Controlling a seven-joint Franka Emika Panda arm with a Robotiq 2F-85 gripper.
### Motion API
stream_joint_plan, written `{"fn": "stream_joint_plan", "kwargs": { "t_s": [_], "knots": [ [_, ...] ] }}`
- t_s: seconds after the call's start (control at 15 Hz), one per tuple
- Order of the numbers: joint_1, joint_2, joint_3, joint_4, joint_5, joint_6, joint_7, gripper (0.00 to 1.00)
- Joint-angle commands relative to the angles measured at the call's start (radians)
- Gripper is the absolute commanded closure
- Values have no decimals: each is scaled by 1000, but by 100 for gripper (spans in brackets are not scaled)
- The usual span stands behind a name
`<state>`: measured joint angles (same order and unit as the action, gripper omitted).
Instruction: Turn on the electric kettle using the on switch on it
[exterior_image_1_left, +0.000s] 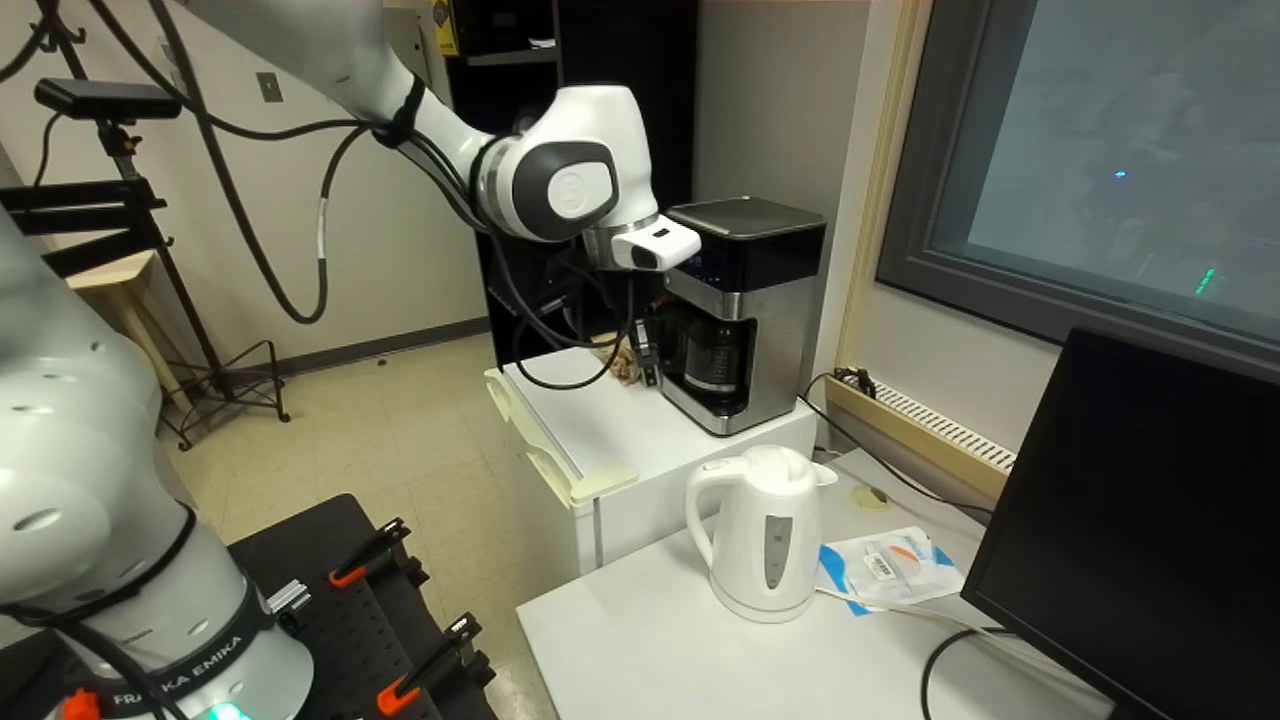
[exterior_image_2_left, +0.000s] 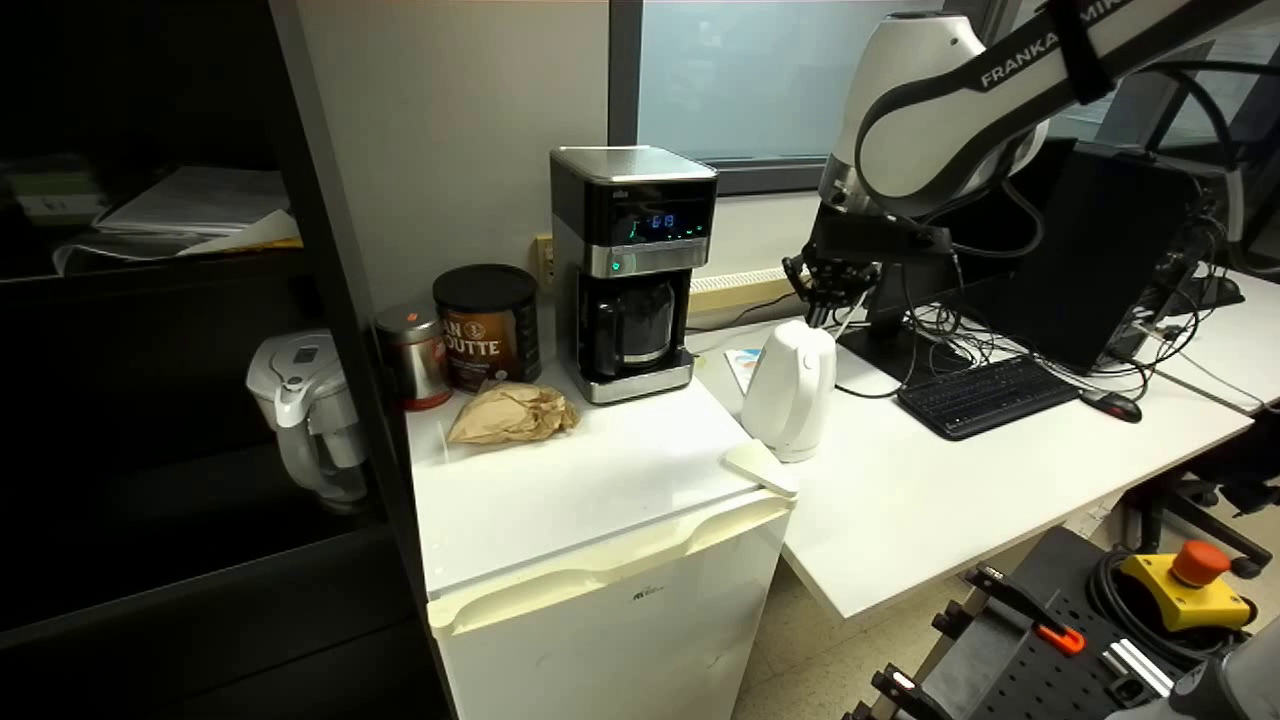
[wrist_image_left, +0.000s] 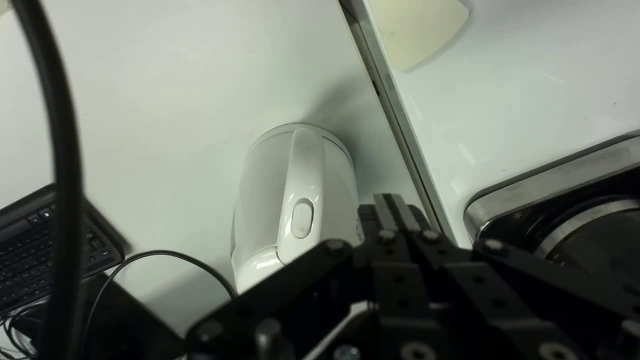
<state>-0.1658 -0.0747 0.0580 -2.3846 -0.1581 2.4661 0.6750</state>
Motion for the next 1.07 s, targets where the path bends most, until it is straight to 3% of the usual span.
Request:
{"fn": "stream_joint_plan", "kwargs": {
  "t_s": [0.0,1.0],
  "knots": [
    [28,82,-37,73,-39,-3,66,100],
    [69,224,-154,144,-15,-2,95,100]
  ]
}}
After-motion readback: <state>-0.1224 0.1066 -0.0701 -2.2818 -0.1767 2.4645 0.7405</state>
